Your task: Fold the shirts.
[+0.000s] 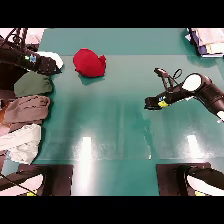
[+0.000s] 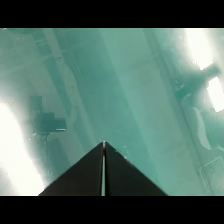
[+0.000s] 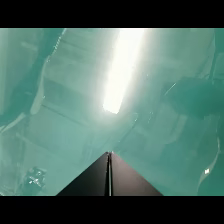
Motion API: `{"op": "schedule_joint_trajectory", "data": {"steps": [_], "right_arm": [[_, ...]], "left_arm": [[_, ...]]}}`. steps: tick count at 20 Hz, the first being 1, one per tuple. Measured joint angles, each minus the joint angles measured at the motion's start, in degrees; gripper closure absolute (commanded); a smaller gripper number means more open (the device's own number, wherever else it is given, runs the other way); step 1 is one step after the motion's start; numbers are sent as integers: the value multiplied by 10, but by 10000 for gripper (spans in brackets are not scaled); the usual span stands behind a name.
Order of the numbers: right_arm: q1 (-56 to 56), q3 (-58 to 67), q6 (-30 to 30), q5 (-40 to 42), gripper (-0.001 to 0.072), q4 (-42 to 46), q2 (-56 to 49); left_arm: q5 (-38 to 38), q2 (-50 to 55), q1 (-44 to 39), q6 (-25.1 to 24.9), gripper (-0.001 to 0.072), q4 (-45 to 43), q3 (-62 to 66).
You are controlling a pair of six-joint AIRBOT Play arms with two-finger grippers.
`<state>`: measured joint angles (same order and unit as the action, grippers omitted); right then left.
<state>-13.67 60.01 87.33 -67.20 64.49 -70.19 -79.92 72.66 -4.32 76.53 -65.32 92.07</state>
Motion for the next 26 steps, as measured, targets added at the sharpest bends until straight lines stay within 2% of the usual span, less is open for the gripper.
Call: {"op": "schedule_joint_trajectory", "data": {"steps": [19,20,21,22,23,26], "right_arm": [[0,0,0,19,699,-2,0],[0,1,0,20,699,-2,0],[2,5,0,21,699,-2,0],[7,14,0,24,699,-2,0],[13,27,0,24,699,0,0],[34,82,0,21,699,-2,0]], "left_arm": [[24,0,0,0,680,9,0],[30,0,0,0,560,10,0],[38,2,0,0,230,11,0],[51,7,0,-1,136,12,0],[69,14,0,-1,160,12,-1],[134,61,1,1,158,6,-4]]}}
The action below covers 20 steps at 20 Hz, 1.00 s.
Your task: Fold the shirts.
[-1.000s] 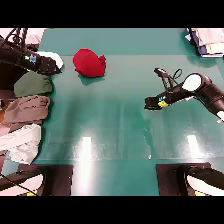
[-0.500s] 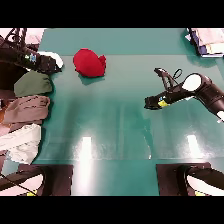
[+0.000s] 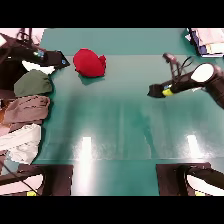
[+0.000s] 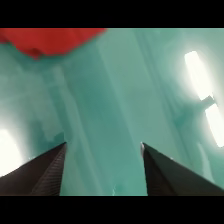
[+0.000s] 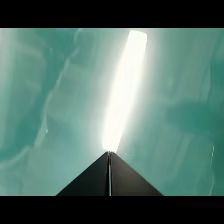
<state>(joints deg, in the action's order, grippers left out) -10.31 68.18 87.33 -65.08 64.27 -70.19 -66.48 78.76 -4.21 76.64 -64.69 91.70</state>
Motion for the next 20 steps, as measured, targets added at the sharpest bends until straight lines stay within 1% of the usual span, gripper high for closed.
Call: {"op": "schedule_joint_trajectory", "data": {"steps": [2,7,11,14,15,16,17,18,20], "right_arm": [[8,44,0,-6,698,-1,0],[16,139,0,-10,698,-2,0],[3,178,0,-12,698,-3,0],[-12,188,0,-14,698,-1,0],[-14,189,0,-14,698,-1,0],[-16,191,0,-13,698,0,0],[-17,192,0,-13,698,2,0],[-19,192,0,-13,699,2,0],[-20,193,0,-13,699,2,0]], "left_arm": [[43,51,5,6,158,0,-1],[115,190,17,6,158,52,-2],[187,252,19,-25,159,106,0],[247,271,19,-67,161,160,1],[264,275,19,-78,199,172,1],[282,278,19,-86,404,182,1],[297,281,19,-92,635,190,1],[309,282,19,-97,682,197,2],[314,284,20,-103,683,205,13]]}}
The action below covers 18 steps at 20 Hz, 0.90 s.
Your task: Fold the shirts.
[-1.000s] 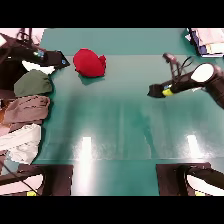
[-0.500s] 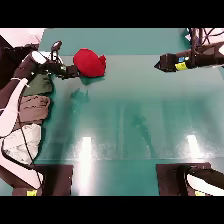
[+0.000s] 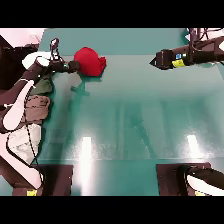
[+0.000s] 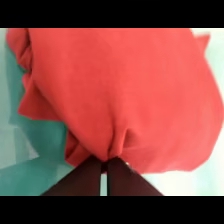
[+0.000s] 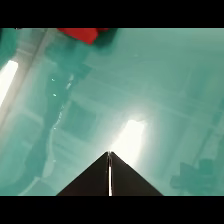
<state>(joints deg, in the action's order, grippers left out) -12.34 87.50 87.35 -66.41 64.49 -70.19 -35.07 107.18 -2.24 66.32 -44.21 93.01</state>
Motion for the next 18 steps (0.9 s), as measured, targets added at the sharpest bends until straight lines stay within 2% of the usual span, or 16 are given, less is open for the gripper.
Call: {"op": "schedule_joint_trajectory", "data": {"steps": [2,5,10,15,18], "right_arm": [[-1,0,0,2,699,0,4],[4,1,-8,24,699,0,26],[38,1,-15,83,699,0,101],[71,1,-17,104,699,1,165],[77,1,-17,105,699,0,189]], "left_arm": [[-26,-3,0,-9,684,4,31],[-110,-35,-3,-39,684,8,120],[-255,-162,-33,-82,683,34,251],[-358,-275,-105,-101,682,55,236],[-377,-291,-166,-101,682,56,198]]}}
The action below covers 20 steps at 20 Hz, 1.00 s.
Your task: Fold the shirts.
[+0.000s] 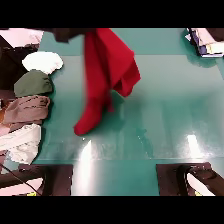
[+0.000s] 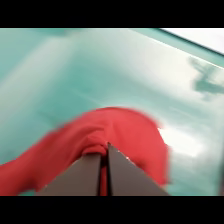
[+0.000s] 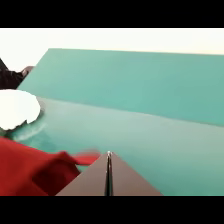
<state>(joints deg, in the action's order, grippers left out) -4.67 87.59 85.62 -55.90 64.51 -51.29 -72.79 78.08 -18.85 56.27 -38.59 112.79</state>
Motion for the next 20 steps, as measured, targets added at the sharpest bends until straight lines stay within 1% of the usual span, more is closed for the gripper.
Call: {"op": "schedule_joint_trajectory", "data": {"steps": [2,3,4,5,7,9,10,11,13,16,18,20], "right_arm": [[1,0,0,-1,699,-2,10],[1,0,0,-5,699,-2,12],[2,0,0,-12,699,-3,14],[2,0,0,-22,699,-3,16],[2,0,0,-43,699,-3,17],[2,0,0,-58,699,-3,18],[2,0,0,-59,699,-3,18],[2,0,0,-69,699,-2,18],[2,-1,0,-74,699,0,17],[2,-10,0,-78,699,0,14],[2,-23,0,-78,699,0,13],[2,-39,0,-77,699,0,12]], "left_arm": [[-1,11,-39,1,681,0,-25],[-1,23,-54,2,618,-2,-35],[0,37,-67,6,256,-4,-43],[3,50,-75,13,-12,-5,-48],[7,70,-76,43,-13,-23,-54],[2,77,-52,78,-13,-42,-55],[1,77,-50,79,-13,-43,-55],[-38,73,-4,108,118,-54,-59],[-78,57,42,127,118,-61,-97],[-98,9,84,130,117,-65,-242],[-94,-21,94,122,118,-65,-363],[-74,-43,101,105,117,-60,-485]]}}
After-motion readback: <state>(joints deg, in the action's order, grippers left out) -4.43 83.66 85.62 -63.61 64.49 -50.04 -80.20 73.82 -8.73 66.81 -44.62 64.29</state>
